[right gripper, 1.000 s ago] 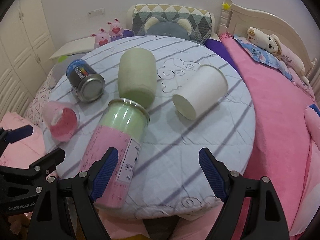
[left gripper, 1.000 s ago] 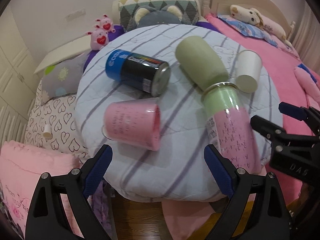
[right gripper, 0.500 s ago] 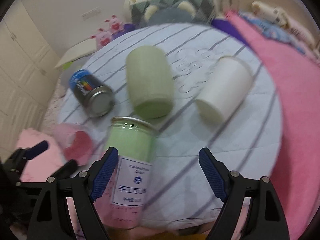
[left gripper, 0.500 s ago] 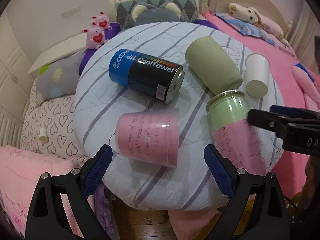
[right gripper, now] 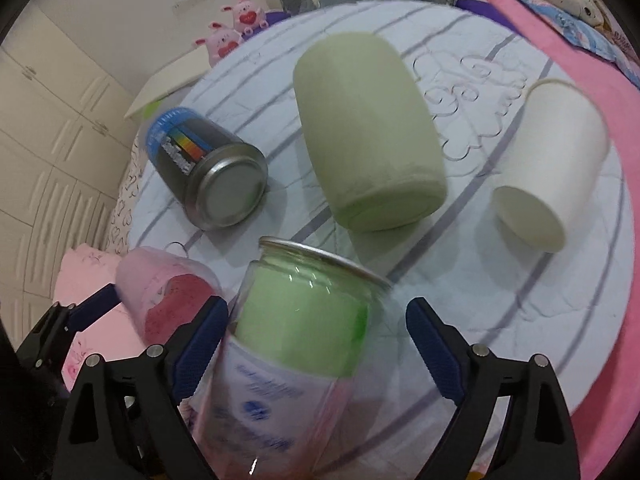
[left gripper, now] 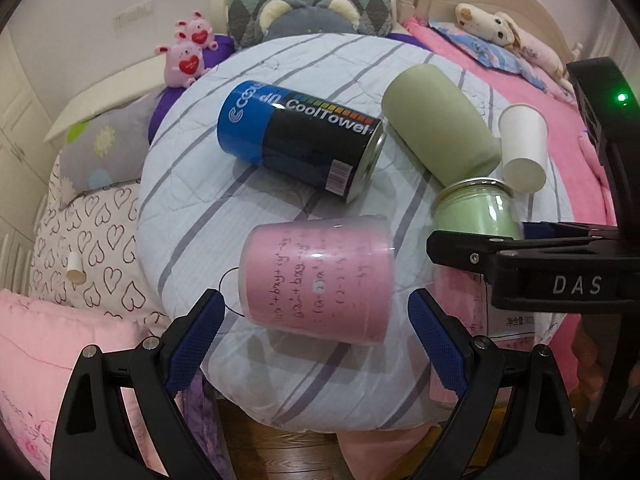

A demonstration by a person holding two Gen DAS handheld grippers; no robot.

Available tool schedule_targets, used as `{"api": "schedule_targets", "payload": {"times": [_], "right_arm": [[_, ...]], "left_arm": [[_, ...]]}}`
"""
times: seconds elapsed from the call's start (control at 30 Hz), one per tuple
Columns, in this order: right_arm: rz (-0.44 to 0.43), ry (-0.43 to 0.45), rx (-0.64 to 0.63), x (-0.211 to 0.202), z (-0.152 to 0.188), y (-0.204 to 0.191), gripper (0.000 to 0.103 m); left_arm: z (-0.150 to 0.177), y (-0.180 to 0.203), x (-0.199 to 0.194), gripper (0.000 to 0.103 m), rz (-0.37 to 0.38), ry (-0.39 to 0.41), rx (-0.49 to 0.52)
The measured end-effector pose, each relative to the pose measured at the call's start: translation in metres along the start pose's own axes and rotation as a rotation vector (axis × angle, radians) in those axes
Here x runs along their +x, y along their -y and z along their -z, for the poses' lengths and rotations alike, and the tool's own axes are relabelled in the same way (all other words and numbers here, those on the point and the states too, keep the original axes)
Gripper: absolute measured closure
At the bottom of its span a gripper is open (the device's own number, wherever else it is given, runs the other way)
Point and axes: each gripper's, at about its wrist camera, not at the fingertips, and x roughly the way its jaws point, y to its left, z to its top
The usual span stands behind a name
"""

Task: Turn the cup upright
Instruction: 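Grasp the jar with the right tool and rotate it open end up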

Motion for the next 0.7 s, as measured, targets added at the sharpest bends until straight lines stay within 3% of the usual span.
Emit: {"api": "schedule_targets", "payload": {"times": [0.07,0.43,0.7], "right_arm": [[-0.023,0.020,-0.020,-0.001,0.002,-0.001,0.017],[-0.006,0.045,-0.055,-0.013,0.006,0.005,0.017],[0.042,0.135,-0.121,-0.040,0.007,0.004,0.019]], "left_arm": [[0.000,-0.003,0.003,0.009,0.001,-0.007,-0.009],[-0.003,0.001,-0.001,0.009,0.005,0.003,-0.007],[-0.011,0.019,-0.008,0.009,-0.001,0.028,0.012]]}}
